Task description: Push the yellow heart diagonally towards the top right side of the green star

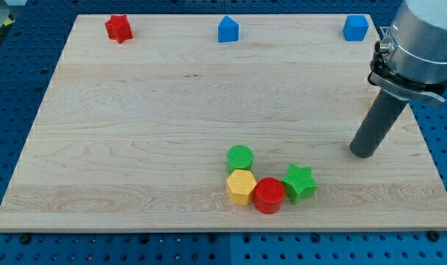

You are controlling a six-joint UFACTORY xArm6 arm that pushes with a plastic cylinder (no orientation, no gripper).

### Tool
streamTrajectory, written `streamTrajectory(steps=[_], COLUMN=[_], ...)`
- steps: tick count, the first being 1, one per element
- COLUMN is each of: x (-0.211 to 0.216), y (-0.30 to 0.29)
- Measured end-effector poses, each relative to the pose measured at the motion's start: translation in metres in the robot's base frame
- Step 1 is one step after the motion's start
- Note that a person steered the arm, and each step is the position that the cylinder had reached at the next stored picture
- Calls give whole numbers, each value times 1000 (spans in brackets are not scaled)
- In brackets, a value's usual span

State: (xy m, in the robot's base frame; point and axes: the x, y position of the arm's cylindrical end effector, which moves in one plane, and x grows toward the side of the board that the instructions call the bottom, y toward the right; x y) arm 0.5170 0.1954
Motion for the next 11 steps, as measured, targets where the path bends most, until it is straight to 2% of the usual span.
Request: streamTrajectory(steps=[2,4,6,8,9,10,11], x=[4,0,-101,-95,-95,-87,-68], y=[33,109,110,62,66,98,98])
